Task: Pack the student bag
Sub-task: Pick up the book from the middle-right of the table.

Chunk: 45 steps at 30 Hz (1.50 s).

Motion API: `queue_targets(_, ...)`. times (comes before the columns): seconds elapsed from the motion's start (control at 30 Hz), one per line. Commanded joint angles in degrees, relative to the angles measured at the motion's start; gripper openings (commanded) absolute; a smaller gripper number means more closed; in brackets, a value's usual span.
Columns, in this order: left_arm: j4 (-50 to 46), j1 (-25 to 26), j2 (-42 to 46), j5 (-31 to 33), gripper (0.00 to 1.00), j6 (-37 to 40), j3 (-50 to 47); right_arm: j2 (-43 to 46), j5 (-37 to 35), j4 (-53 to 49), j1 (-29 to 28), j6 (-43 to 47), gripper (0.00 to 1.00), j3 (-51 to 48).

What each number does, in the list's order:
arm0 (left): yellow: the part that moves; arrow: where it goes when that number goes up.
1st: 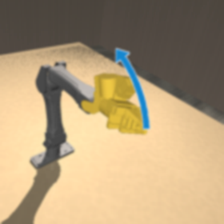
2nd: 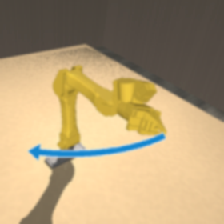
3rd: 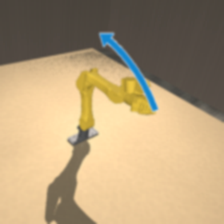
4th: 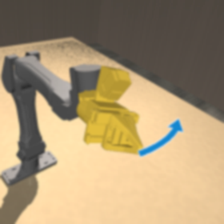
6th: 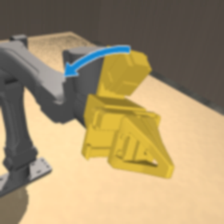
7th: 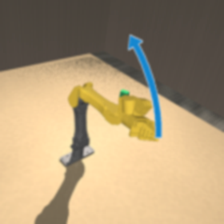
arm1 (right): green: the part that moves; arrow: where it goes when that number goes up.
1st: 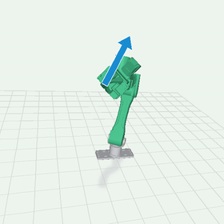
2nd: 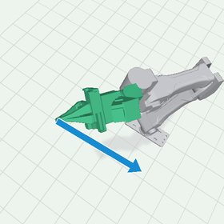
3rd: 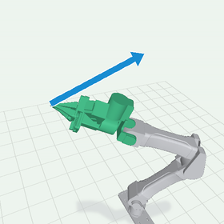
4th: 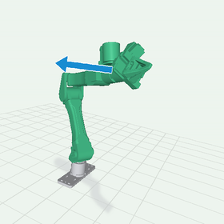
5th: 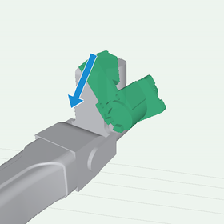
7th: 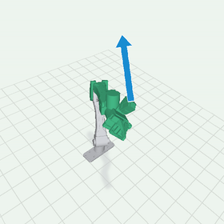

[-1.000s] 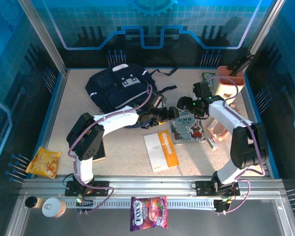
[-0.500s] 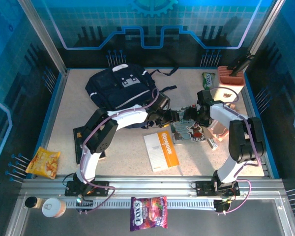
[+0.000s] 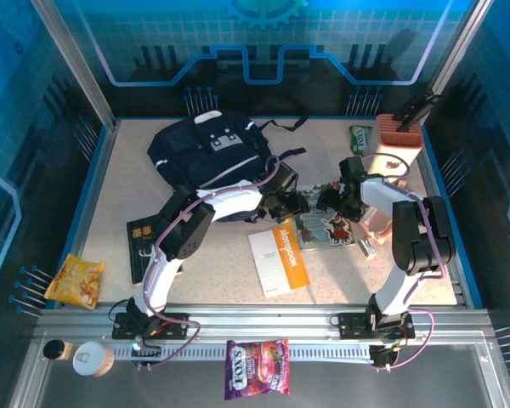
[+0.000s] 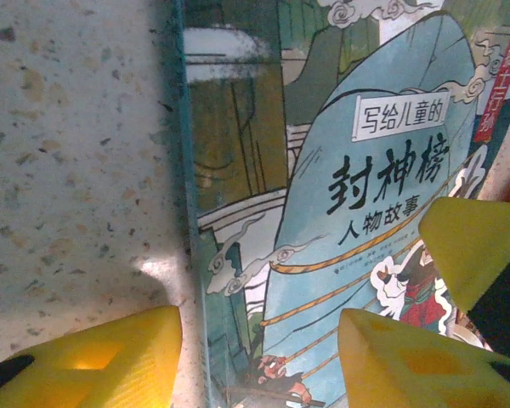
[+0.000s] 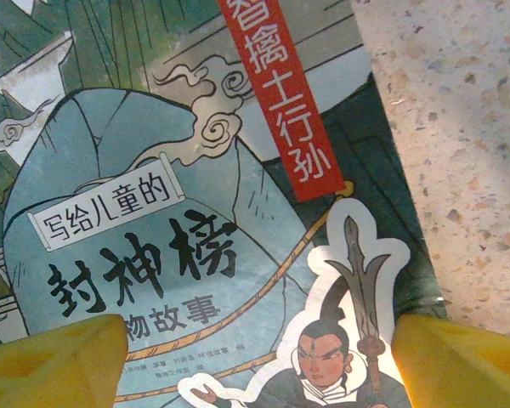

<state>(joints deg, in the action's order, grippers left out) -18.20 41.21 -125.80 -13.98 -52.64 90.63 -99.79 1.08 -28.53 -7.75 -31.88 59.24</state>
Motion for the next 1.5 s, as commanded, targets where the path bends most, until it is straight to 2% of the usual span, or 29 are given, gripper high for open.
queue_targets(0.0,-1.1,0.4,-1.3,-2.3,0.54,-1.3,2.2,-2.6,1.7,-0.5,1.0,-0.4,0.83,-0.6)
queue_targets(0.27,3.3,0.3,-2.1,-6.7,0.54,-2.6,2.4,-2.2,2.1,-0.6,0.9,-1.2,0.83,-1.4)
queue_targets(0.5,7.9,0.3,0.9,-7.9,0.39,-1.5,0.2,-1.9,0.8,-0.8,1.1,-2.8,0.82,-1.7)
queue_targets(0.73,10.4,0.3,0.9,-8.0,0.31,-2.8,-0.5,-1.6,0.6,-0.4,1.0,-4.0,0.81,-2.1)
queue_targets(0.93,10.5,0.3,0.0,-8.8,0.17,-3.3,0.3,-0.6,2.4,1.0,1.2,-4.3,0.81,-3.0)
queue_targets(1.1,10.0,-0.1,1.9,-7.9,0.00,-2.0,0.0,1.3,3.6,1.7,1.7,-4.6,0.81,-3.5)
queue_targets(1.33,10.3,-2.3,9.6,-6.1,0.00,0.7,-3.9,10.3,7.1,5.4,3.0,-5.7,0.81,-5.7)
queue_targets(1.47,11.6,-4.8,16.8,-4.8,0.00,1.1,-8.6,17.3,13.2,10.3,3.1,-8.4,0.82,-8.1)
